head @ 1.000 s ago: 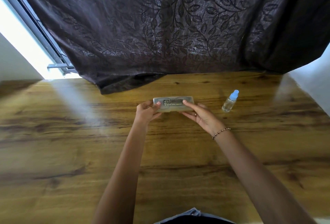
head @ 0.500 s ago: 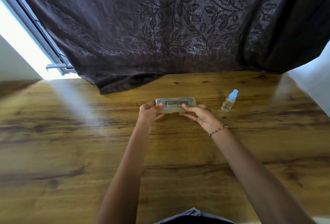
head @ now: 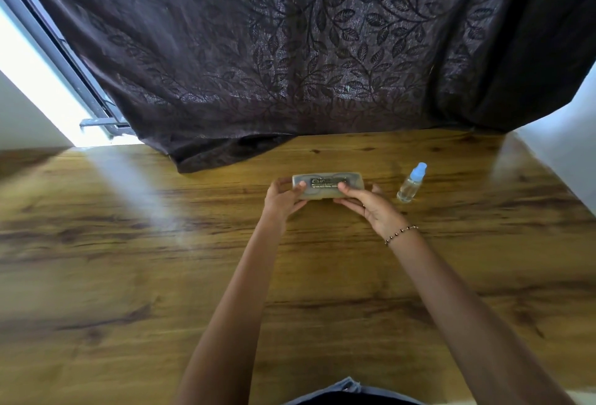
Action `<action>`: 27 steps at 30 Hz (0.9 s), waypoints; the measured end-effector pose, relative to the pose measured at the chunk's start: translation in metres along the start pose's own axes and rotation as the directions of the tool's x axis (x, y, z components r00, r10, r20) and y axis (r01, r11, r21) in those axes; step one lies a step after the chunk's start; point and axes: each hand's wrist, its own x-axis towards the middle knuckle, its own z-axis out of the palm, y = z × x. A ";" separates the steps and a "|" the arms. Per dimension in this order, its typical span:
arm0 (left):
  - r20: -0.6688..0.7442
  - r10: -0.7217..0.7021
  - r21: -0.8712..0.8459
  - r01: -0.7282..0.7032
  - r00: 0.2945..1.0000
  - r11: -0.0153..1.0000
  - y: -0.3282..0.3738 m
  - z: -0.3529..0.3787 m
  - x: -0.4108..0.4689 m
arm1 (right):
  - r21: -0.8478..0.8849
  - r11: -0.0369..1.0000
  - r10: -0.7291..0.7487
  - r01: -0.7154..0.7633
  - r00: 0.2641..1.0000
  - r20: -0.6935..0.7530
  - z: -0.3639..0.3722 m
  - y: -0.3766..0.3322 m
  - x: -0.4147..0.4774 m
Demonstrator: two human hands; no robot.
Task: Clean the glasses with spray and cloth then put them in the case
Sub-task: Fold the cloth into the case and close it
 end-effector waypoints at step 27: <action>-0.147 0.166 0.321 -0.112 0.975 0.940 -0.021 0.021 0.020 | -0.517 0.843 -0.355 0.148 0.875 -0.329 -0.030 0.014 0.019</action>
